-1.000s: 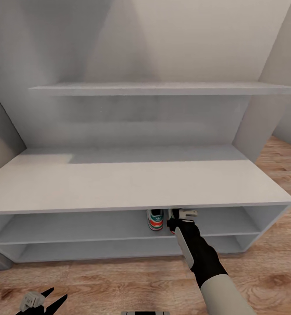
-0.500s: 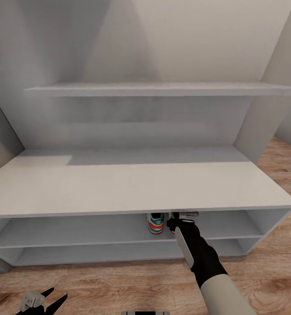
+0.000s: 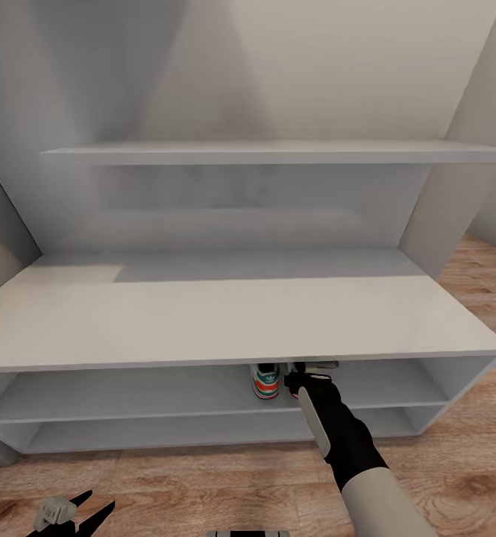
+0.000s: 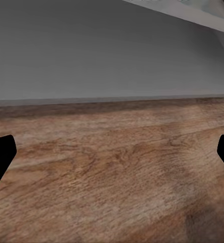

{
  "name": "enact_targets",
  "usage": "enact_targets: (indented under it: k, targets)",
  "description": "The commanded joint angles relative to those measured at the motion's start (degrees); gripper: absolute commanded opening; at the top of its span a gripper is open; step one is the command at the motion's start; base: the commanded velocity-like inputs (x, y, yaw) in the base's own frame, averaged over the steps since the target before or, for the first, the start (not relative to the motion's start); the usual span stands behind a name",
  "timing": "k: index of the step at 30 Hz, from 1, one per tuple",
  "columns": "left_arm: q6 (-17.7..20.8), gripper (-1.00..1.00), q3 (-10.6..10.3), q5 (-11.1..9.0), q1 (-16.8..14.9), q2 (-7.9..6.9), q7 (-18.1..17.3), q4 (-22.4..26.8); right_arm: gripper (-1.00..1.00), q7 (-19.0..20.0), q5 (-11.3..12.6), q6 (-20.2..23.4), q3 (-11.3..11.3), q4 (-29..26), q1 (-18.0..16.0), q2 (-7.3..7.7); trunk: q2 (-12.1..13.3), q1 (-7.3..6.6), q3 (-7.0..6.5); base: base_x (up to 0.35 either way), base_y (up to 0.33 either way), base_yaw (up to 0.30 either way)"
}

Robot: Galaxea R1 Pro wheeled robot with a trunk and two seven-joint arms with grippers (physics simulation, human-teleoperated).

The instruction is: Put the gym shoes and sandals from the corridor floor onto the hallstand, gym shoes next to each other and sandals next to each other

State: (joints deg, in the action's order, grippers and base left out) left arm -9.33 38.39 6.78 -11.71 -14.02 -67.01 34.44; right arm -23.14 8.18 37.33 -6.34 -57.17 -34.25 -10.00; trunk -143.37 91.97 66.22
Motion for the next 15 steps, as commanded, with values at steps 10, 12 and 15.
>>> enact_targets:
  k: [10, 12, 15]
  targets:
    - [-0.54, 1.00, 0.37, 0.60, -0.07, 0.05, -0.22, 0.02, -1.00, -0.50, 0.61, 0.11, -0.01, -0.07, -0.03, 0.00, -0.02, -0.01, 0.05, 0.024, 0.012, 0.000]
    - [-0.56, 1.00, 0.37, 0.60, -0.07, 0.05, -0.22, 0.02, -1.00, -0.50, 0.61, 0.11, 0.00, -0.07, -0.03, 0.00, -0.02, -0.01, 0.05, 0.002, 0.001, 0.000]
    - [-0.55, 1.00, 0.37, 0.60, -0.07, 0.05, -0.22, 0.02, 1.00, -0.50, 0.61, 0.11, 0.01, -0.06, -0.03, 0.00, -0.02, -0.01, 0.05, 0.000, 0.000, 0.000]
